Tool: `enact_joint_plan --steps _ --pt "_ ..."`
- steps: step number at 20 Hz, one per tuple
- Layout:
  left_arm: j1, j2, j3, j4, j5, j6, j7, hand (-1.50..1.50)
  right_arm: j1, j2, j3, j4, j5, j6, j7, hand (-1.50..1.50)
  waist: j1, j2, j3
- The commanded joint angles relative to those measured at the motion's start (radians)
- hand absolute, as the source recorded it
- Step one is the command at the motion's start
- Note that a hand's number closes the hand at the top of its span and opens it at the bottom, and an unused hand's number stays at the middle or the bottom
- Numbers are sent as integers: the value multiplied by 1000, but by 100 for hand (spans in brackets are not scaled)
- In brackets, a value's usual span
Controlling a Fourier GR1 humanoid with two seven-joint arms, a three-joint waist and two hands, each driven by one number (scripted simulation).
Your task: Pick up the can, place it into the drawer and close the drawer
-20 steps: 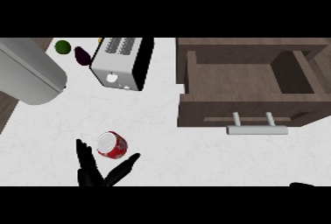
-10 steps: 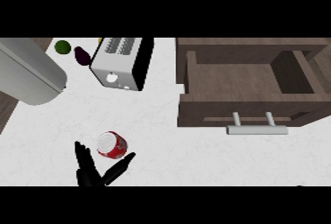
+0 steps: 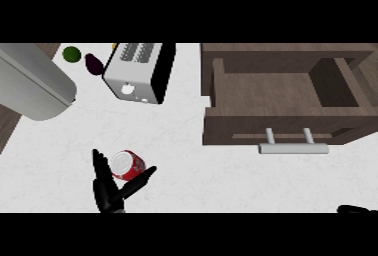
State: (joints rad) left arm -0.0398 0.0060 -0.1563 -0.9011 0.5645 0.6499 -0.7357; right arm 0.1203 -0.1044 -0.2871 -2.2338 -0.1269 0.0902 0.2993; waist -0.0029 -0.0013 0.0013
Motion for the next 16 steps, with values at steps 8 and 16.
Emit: enact_joint_plan --steps 8,16 --pt "-180 -6 2 158 39 -141 -3 150 -74 -23 -50 31 -24 -17 30 -150 -2 2 -2" --pt "-275 31 93 243 -21 -244 -34 150 -45 -11 -23 -16 22 -6 29 -150 -3 2 -2"
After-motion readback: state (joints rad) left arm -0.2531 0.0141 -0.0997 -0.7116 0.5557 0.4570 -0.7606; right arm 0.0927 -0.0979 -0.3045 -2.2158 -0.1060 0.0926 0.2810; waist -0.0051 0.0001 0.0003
